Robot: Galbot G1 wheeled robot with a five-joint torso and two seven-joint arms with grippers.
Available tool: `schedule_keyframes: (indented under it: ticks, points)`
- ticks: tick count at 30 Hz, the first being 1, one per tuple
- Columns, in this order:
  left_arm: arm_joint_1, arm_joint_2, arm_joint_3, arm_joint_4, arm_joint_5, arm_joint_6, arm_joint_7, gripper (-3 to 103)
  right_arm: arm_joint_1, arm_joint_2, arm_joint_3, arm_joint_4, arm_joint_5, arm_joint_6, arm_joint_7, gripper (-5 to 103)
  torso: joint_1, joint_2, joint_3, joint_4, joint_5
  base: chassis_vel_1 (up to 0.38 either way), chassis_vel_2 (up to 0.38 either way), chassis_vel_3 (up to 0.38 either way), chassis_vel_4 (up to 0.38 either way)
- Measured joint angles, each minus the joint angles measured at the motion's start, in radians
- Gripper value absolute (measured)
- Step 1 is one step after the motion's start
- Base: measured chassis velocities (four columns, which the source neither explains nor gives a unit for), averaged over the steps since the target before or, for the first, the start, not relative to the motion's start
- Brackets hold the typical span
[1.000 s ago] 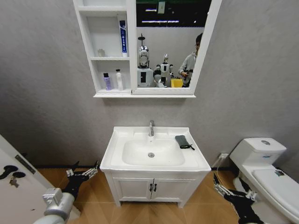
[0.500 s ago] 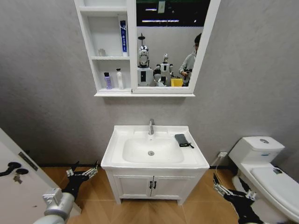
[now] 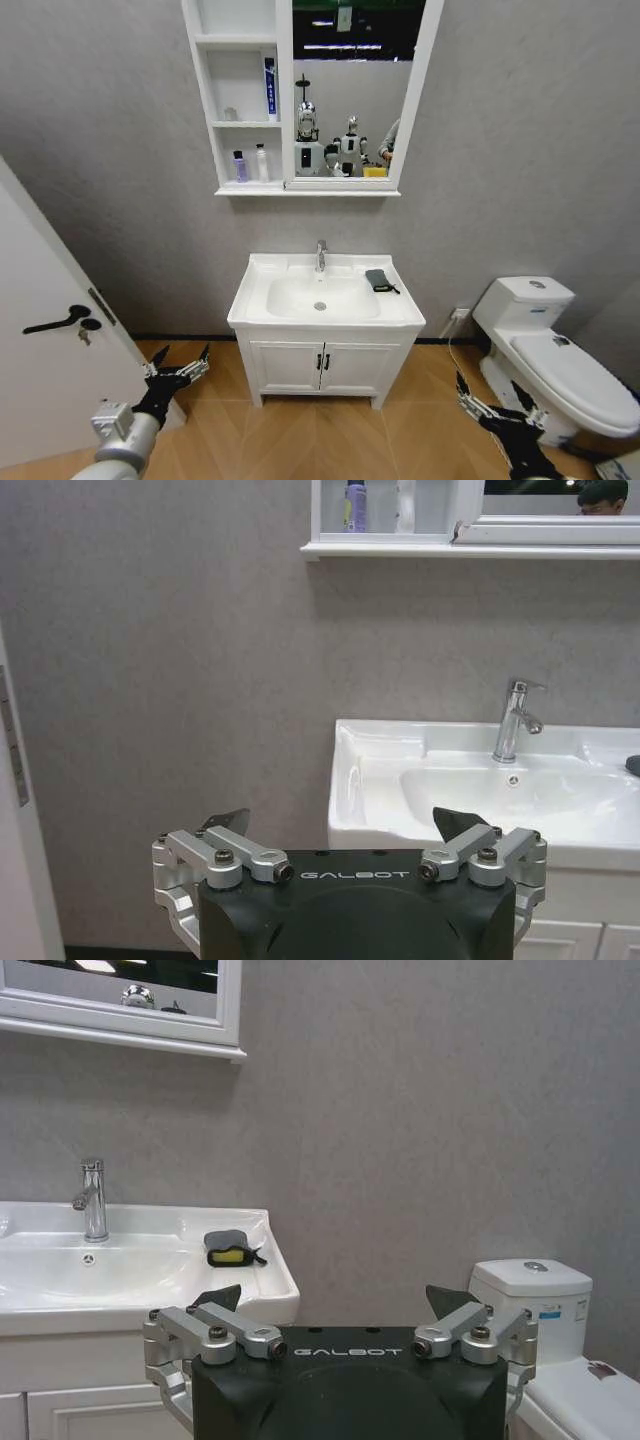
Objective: Move facial cleanser and shampoo from washbasin to cabinet, then wipe washbasin with towel.
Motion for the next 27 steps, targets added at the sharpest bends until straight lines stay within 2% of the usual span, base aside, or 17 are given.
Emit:
schedule_keyframes:
  ticks: [4, 5, 7, 8, 11, 15, 17, 18, 20, 21, 22, 23, 24, 27]
  points:
    - [0.0, 0.0, 0.0, 0.0, 0.0, 0.0, 0.0, 100, 0.0, 0.0, 0.0, 0.0, 0.0, 0.0, 0.0, 100, 0.0, 0.0, 0.0, -0.0002, 0.0009, 0.377, -0.359, -0.36, 0.358]
    - [0.0, 0.0, 0.0, 0.0, 0.0, 0.0, 0.0, 100, 0.0, 0.0, 0.0, 0.0, 0.0, 0.0, 0.0, 100, 0.0, 0.0, 0.0, 0.0, -0.0005, 0.366, -0.407, -0.377, 0.363]
    - [0.0, 0.0, 0.0, 0.0, 0.0, 0.0, 0.0, 100, 0.0, 0.0, 0.0, 0.0, 0.0, 0.0, 0.0, 100, 0.0, 0.0, 0.0, 0.0, -0.0007, 0.366, -0.336, -0.35, 0.363]
    - [0.0, 0.0, 0.0, 0.0, 0.0, 0.0, 0.0, 100, 0.0, 0.0, 0.0, 0.0, 0.0, 0.0, 0.0, 100, 0.0, 0.0, 0.0, -0.0003, 0.0012, 0.37, -0.336, -0.358, 0.341]
    - [0.0, 0.0, 0.0, 0.0, 0.0, 0.0, 0.0, 100, 0.0, 0.0, 0.0, 0.0, 0.0, 0.0, 0.0, 100, 0.0, 0.0, 0.0, 0.0, -0.0008, 0.342, -0.345, -0.349, 0.336]
    - [0.0, 0.0, 0.0, 0.0, 0.0, 0.0, 0.0, 100, 0.0, 0.0, 0.0, 0.0, 0.0, 0.0, 0.0, 100, 0.0, 0.0, 0.0, -0.0002, 0.0009, 0.372, -0.33, -0.36, 0.349]
    - [0.0, 0.0, 0.0, 0.0, 0.0, 0.0, 0.0, 100, 0.0, 0.0, 0.0, 0.0, 0.0, 0.0, 0.0, 100, 0.0, 0.0, 0.0, -0.0001, -0.0013, 0.328, -0.361, -0.347, 0.354]
    - [0.0, 0.0, 0.0, 0.0, 0.0, 0.0, 0.0, 100, 0.0, 0.0, 0.0, 0.0, 0.0, 0.0, 0.0, 100, 0.0, 0.0, 0.0, -0.0001, 0.0011, 0.341, -0.311, -0.313, 0.311]
    - [0.0, 0.0, 0.0, 0.0, 0.0, 0.0, 0.0, 100, 0.0, 0.0, 0.0, 0.0, 0.0, 0.0, 0.0, 100, 0.0, 0.0, 0.0, -0.0003, 0.0011, 0.359, -0.346, -0.331, 0.311]
    - [0.0, 0.0, 0.0, 0.0, 0.0, 0.0, 0.0, 100, 0.0, 0.0, 0.0, 0.0, 0.0, 0.0, 0.0, 100, 0.0, 0.0, 0.0, 0.0, 0.0007, 0.359, -0.33, -0.331, 0.336]
    - [0.0, 0.0, 0.0, 0.0, 0.0, 0.0, 0.0, 100, 0.0, 0.0, 0.0, 0.0, 0.0, 0.0, 0.0, 100, -0.001, 0.0, 0.0, 0.0002, -0.0016, 0.295, -0.33, -0.251, 0.281]
    - [0.0, 0.0, 0.0, 0.0, 0.0, 0.0, 0.0, 100, 0.0, 0.0, 0.0, 0.0, 0.0, 0.0, 0.0, 100, -0.001, 0.0, 0.0, 0.0002, -0.0016, 0.295, -0.33, -0.251, 0.281]
    - [0.0, 0.0, 0.0, 0.0, 0.0, 0.0, 0.0, 100, 0.0, 0.0, 0.0, 0.0, 0.0, 0.0, 0.0, 100, -0.001, 0.001, -0.001, 0.0001, 0.0011, 0.23, -0.16, -0.251, 0.228]
    - [0.0, 0.0, 0.0, 0.0, 0.0, 0.0, 0.0, 100, 0.0, 0.0, 0.0, 0.0, 0.0, 0.0, 0.0, 100, -0.001, 0.001, 0.0, -0.0001, 0.0004, 0.188, -0.157, -0.214, 0.19]
